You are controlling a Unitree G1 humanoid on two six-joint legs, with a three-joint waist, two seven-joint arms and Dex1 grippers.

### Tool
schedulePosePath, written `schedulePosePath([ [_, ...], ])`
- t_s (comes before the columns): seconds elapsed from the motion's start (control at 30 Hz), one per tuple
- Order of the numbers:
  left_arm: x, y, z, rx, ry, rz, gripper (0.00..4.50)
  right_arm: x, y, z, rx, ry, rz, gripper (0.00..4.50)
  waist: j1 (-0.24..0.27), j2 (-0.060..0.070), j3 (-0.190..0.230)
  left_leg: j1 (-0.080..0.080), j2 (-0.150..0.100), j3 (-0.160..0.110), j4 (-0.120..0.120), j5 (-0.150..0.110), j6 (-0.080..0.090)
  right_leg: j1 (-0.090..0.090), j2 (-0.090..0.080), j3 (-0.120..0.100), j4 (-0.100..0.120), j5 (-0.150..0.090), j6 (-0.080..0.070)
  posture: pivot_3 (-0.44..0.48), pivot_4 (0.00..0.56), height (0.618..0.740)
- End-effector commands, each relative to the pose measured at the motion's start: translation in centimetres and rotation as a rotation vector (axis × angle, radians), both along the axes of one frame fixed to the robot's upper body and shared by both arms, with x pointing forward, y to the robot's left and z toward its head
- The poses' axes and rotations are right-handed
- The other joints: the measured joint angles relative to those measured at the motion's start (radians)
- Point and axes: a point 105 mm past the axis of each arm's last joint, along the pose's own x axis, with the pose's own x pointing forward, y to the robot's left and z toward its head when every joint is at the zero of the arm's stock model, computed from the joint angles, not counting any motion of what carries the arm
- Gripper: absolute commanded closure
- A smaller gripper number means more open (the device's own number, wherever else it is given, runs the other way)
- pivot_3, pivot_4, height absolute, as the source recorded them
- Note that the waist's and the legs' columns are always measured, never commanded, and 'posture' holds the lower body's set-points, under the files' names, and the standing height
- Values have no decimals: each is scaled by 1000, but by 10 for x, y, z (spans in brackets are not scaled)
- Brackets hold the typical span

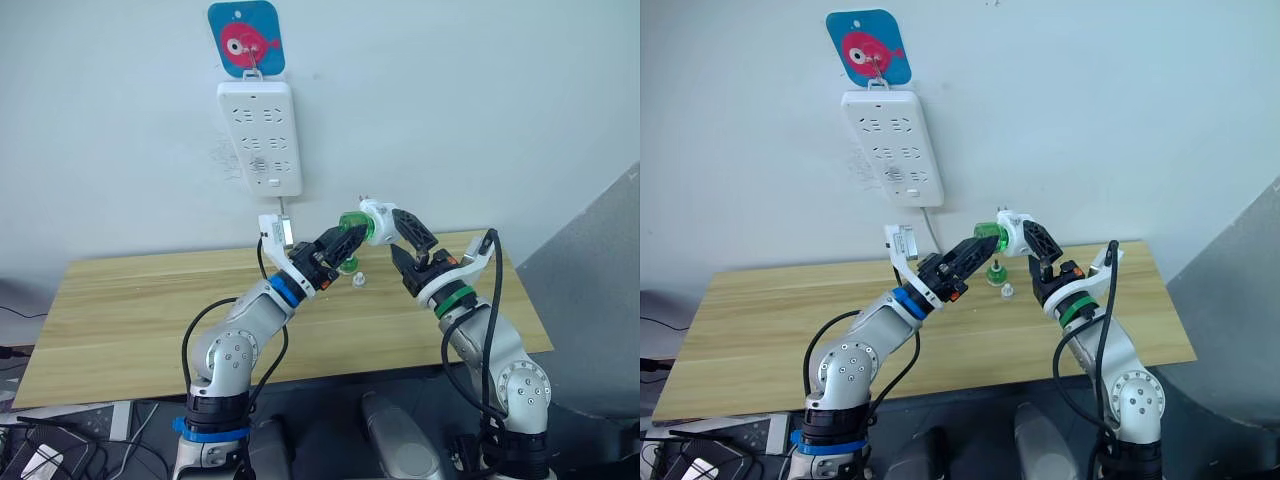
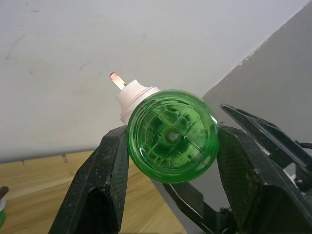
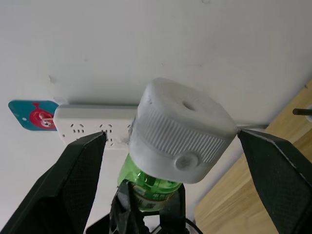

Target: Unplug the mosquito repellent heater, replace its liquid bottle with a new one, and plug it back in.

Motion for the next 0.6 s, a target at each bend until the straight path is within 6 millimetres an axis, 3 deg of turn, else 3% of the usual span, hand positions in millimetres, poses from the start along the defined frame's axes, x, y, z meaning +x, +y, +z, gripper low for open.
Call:
schedulePosePath([
  [0.03,-8,-4,16,-41,-49,-20,2182,1,10,15,60,-45,16,0,-2,0,0,0,0,0,0,0,0,0,0,0,0,0,0,-263,180,733],
  [0.3,-11,-8,18,-44,-53,-35,2182,7,14,19,89,-47,11,0,-2,0,-5,0,0,0,0,0,0,0,0,0,0,0,0,-261,177,733],
  [0.5,-12,-8,17,-40,-47,-39,2183,7,16,21,102,-55,14,1451,-2,0,-11,0,0,0,0,0,0,0,0,0,0,0,0,-258,177,733],
  [0.6,-14,-8,15,-33,-45,-42,2183,7,17,23,109,-59,19,1458,-3,1,-12,0,0,0,0,0,0,0,0,0,0,0,0,-257,178,733],
])
